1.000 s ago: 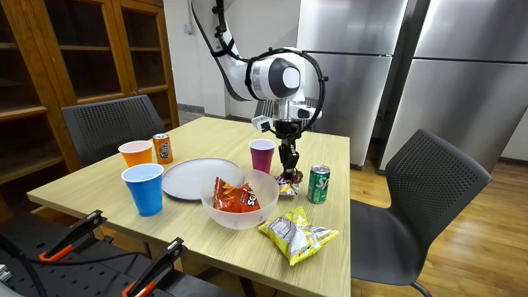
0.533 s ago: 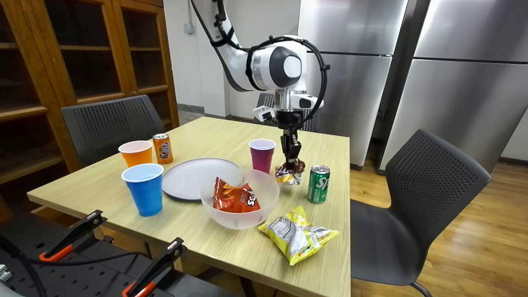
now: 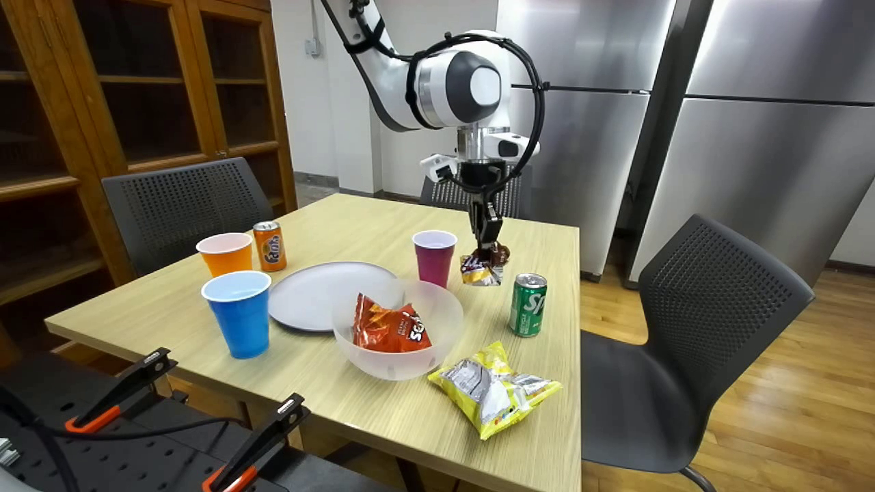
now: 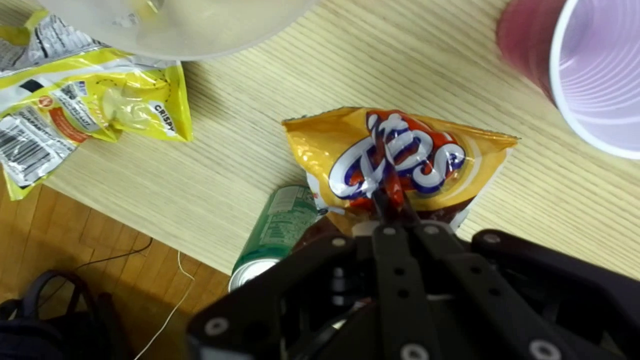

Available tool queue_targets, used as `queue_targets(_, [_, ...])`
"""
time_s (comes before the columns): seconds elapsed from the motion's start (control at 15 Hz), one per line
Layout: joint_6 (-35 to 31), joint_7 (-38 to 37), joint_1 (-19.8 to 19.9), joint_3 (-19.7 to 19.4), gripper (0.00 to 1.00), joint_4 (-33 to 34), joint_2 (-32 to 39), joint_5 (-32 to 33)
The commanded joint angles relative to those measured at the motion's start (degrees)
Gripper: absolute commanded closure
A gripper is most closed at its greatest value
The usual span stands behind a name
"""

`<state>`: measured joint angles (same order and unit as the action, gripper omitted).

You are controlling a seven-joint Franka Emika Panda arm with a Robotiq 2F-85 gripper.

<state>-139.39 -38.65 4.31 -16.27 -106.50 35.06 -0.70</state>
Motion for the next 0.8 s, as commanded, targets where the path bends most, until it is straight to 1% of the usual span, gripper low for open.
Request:
queue_targets(0.0, [-2.77,0.75,-0.67,-0.03,1.0,-6.34,-5.61,0.13])
queue_targets(0.4, [-6.85,0.31,-1.69,-0.64,1.0,-14.8,-12.26,1.14])
queue_targets(0.73, [-8.39,0.09,-2.24,-0.92,1.0,-21.68,-17.49,2.84])
